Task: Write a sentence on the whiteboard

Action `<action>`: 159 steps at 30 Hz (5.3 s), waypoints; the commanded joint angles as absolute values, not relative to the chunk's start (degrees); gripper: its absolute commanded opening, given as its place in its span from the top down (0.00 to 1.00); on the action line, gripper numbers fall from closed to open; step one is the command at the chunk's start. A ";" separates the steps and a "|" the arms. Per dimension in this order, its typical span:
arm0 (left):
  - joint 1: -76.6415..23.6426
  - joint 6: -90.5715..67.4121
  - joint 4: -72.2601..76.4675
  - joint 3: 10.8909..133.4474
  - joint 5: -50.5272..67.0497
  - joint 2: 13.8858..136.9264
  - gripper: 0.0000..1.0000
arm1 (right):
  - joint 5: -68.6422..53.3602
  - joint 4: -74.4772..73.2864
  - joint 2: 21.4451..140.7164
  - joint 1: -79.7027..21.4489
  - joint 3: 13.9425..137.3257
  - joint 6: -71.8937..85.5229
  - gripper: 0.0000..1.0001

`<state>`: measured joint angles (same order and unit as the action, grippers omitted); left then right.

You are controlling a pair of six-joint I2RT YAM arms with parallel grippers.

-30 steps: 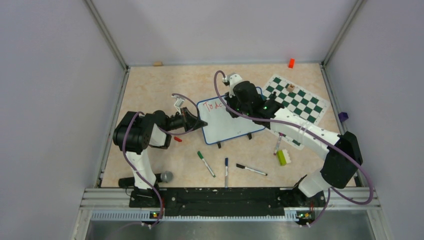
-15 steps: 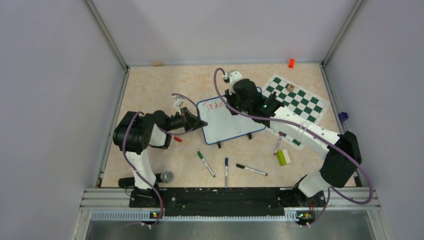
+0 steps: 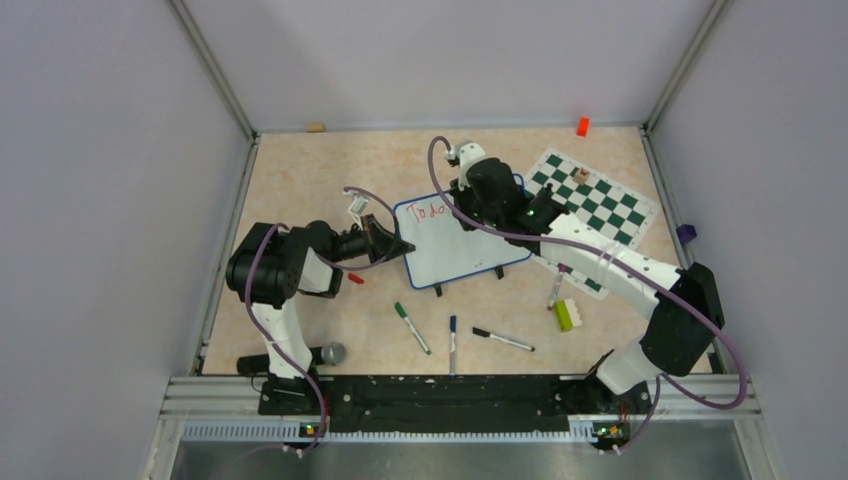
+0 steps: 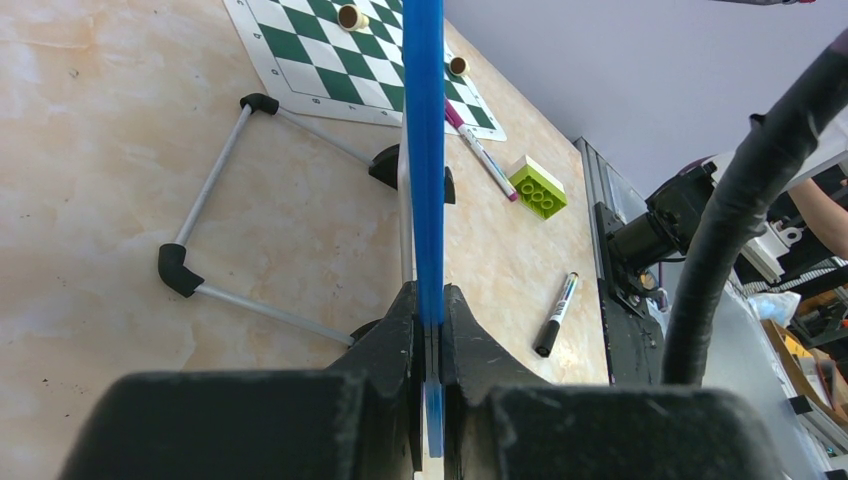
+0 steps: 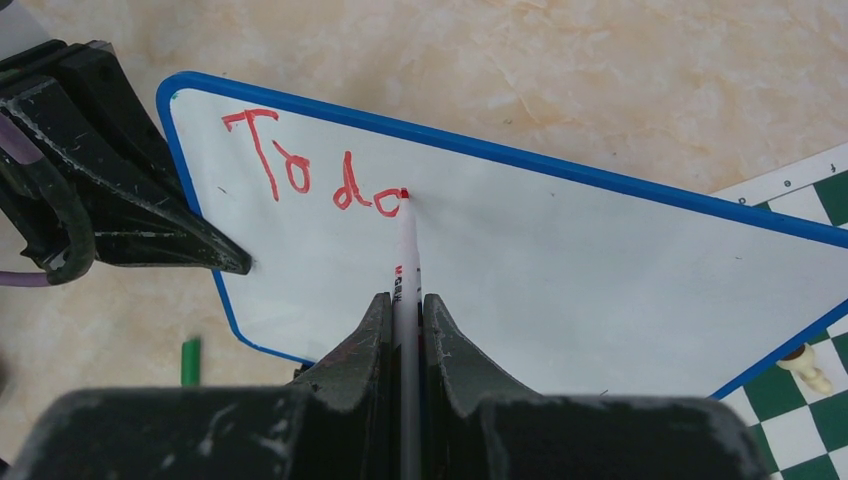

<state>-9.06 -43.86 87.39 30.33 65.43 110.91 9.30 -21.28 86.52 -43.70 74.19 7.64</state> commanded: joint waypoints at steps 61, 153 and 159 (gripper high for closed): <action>-9.67 -40.08 92.77 30.00 69.17 111.14 1.00 | 10.95 -19.96 85.91 -42.19 73.73 7.73 1.00; -9.67 -40.05 92.81 30.13 69.24 111.14 1.00 | 8.47 -23.55 84.28 -41.48 71.06 7.86 1.00; -9.67 -40.05 92.81 30.05 69.25 111.17 1.00 | 7.12 -22.18 84.52 -41.51 71.99 8.07 1.00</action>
